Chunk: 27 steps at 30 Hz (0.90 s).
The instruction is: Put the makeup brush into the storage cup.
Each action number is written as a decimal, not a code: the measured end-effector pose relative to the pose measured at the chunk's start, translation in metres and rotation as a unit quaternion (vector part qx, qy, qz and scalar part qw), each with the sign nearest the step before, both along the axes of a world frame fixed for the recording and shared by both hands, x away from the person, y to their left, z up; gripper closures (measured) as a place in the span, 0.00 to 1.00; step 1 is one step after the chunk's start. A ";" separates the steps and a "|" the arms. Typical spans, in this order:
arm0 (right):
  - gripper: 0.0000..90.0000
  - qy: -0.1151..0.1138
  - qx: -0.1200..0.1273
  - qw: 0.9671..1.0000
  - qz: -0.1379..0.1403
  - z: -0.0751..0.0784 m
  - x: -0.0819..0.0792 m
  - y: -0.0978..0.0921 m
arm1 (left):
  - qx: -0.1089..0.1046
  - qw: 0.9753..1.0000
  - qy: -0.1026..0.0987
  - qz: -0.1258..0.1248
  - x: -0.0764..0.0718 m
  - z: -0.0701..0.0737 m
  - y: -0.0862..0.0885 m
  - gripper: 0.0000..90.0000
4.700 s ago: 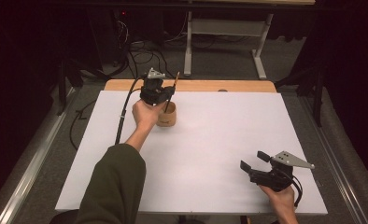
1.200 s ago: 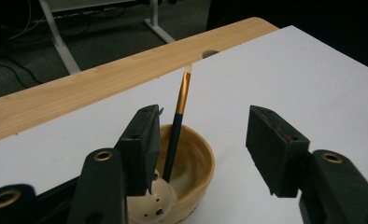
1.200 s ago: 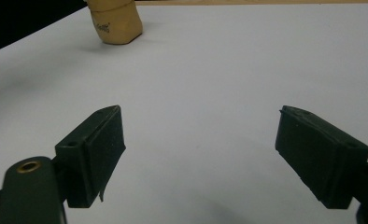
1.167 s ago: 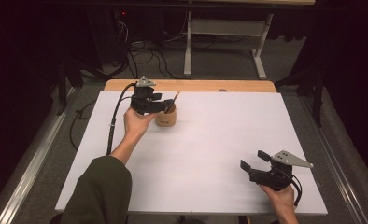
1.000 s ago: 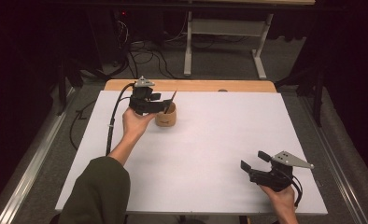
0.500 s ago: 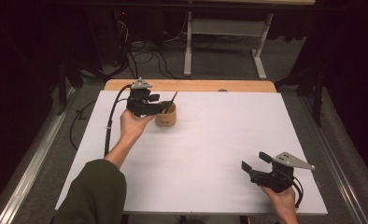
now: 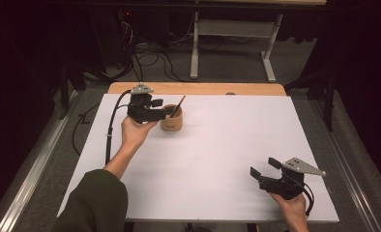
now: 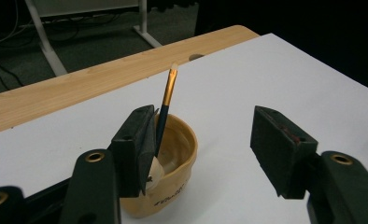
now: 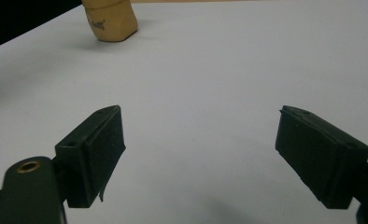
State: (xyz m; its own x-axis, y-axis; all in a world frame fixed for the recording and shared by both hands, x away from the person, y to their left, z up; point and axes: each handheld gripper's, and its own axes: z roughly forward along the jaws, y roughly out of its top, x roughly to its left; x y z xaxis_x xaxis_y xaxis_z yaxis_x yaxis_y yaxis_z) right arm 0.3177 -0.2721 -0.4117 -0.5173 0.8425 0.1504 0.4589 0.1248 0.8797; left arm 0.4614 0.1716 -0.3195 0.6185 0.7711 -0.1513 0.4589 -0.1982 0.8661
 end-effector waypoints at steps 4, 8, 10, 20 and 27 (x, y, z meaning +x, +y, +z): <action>0.19 0.000 0.001 1.000 -0.001 0.000 0.000 0.000 | -0.003 1.000 0.002 0.000 -0.001 0.001 0.003 0.46; 0.19 0.000 0.002 1.000 -0.001 0.000 -0.001 0.000 | -0.004 1.000 0.001 -0.003 -0.005 0.000 0.004 0.46; 0.19 0.002 0.000 1.000 0.000 0.000 0.000 -0.001 | -0.005 1.000 0.001 -0.005 -0.006 0.001 0.005 0.45; 0.19 0.001 0.001 1.000 0.000 0.000 0.000 0.000 | -0.009 1.000 0.000 -0.002 -0.012 0.001 0.011 0.45; 0.19 0.001 0.005 1.000 -0.002 0.000 -0.001 -0.001 | -0.007 1.000 -0.004 -0.006 -0.019 0.003 0.013 0.45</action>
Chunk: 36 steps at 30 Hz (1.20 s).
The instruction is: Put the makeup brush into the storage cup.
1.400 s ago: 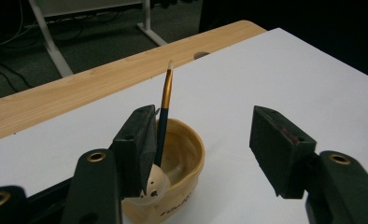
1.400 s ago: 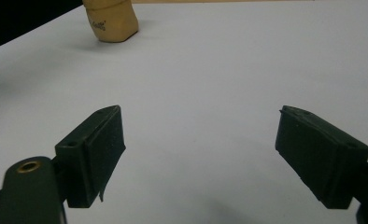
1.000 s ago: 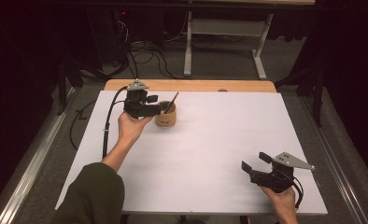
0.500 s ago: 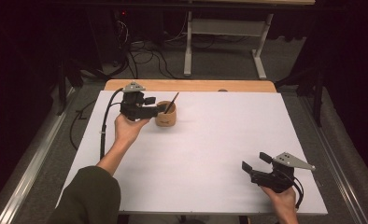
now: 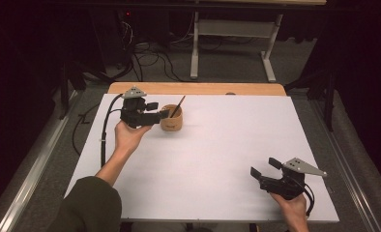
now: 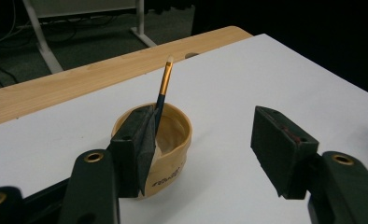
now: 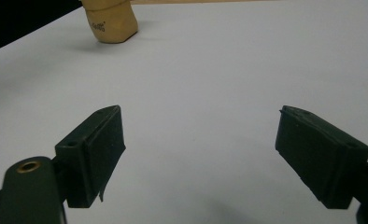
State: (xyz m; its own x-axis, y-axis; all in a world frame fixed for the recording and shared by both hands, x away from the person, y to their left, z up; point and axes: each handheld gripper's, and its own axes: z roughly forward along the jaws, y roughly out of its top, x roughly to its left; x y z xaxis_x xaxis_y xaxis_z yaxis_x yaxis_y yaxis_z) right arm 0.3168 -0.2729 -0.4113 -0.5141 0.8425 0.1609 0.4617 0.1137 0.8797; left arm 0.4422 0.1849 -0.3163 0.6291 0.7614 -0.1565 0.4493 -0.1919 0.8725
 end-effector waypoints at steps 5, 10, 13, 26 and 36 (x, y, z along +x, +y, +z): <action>0.19 -0.001 -0.002 1.000 0.002 0.000 0.000 0.001 | -0.003 1.000 -0.005 -0.005 -0.006 0.003 0.000 0.45; 0.19 0.000 -0.001 1.000 0.001 0.000 0.000 0.001 | 0.002 1.000 -0.007 -0.010 -0.010 0.001 0.000 0.45; 0.19 -0.001 -0.002 1.000 0.002 0.000 0.000 0.001 | 0.002 1.000 -0.006 -0.012 -0.012 0.000 0.001 0.45; 0.19 0.000 -0.001 1.000 0.002 0.000 0.000 0.001 | 0.000 1.000 -0.008 -0.020 -0.022 0.001 0.004 0.45; 0.19 0.001 -0.001 1.000 0.003 0.000 0.000 0.001 | -0.005 1.000 -0.008 -0.024 -0.030 0.002 0.006 0.45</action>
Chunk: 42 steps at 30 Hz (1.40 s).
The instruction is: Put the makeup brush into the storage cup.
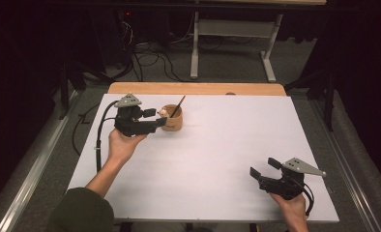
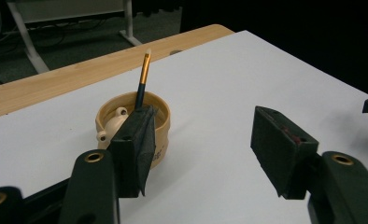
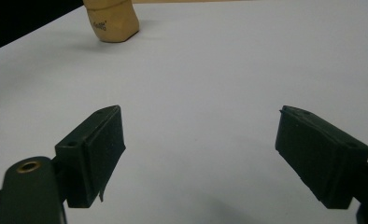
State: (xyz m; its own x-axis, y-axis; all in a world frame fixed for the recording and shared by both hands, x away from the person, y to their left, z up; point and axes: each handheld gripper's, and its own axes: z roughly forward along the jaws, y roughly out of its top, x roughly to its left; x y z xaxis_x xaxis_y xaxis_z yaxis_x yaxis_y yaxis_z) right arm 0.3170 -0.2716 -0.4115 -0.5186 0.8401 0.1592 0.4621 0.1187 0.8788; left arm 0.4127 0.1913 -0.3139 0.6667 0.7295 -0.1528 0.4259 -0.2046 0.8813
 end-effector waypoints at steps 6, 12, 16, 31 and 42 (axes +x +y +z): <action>0.19 0.000 -0.001 1.000 0.001 0.000 0.000 0.000 | -0.006 1.000 0.003 -0.004 -0.006 0.001 0.003 0.45; 0.19 0.001 0.000 1.000 0.000 0.000 0.000 0.001 | -0.009 1.000 0.003 -0.008 -0.012 0.002 0.005 0.45; 0.19 0.001 0.000 1.000 0.001 0.000 0.000 0.000 | -0.009 1.000 0.003 -0.010 -0.015 0.002 0.005 0.45; 0.19 0.001 0.000 1.000 0.001 0.000 0.000 0.000 | -0.008 1.000 0.005 -0.018 -0.029 -0.002 0.010 0.45; 0.19 0.000 0.000 1.000 0.002 0.000 0.001 0.001 | -0.022 0.999 0.017 -0.027 -0.036 -0.005 0.013 0.45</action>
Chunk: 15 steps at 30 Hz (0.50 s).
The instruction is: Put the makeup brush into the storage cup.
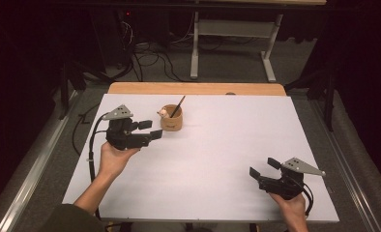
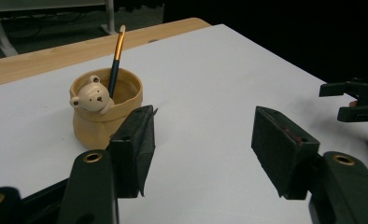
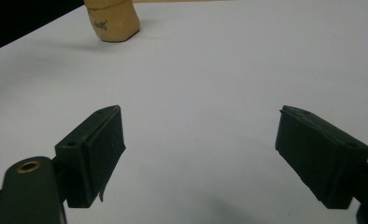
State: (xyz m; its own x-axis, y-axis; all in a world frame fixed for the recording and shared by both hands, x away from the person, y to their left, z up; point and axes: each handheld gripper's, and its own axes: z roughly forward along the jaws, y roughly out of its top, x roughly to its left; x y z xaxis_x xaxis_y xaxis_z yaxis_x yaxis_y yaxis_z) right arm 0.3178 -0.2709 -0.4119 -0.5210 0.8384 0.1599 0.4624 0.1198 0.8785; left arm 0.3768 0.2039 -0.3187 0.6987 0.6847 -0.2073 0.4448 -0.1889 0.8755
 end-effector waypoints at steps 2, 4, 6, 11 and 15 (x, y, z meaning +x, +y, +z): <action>0.19 0.001 0.001 1.000 0.000 0.000 0.000 0.000 | 0.000 1.000 0.000 -0.001 -0.002 0.000 0.000 0.45; 0.19 0.001 0.001 1.000 0.000 0.000 0.000 0.000 | -0.001 1.000 0.000 -0.002 -0.003 -0.001 0.000 0.44; 0.19 0.001 0.001 1.000 0.000 0.000 0.000 0.000 | 0.001 1.000 0.001 -0.003 -0.004 -0.003 0.000 0.44; 0.19 0.001 0.001 1.000 0.000 0.000 0.001 0.000 | 0.005 1.000 0.002 -0.002 -0.007 -0.006 0.001 0.44; 0.19 0.003 0.002 1.000 0.000 0.000 0.001 0.001 | 0.004 1.000 0.004 -0.001 -0.009 -0.009 0.002 0.43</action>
State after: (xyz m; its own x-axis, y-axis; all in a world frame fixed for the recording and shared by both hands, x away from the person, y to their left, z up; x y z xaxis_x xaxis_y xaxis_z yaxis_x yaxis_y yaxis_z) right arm 0.3184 -0.2704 -0.4121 -0.5204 0.8374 0.1670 0.4673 0.1157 0.8765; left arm 0.3677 0.2062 -0.3279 0.6985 0.6850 -0.2070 0.4507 -0.1963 0.8708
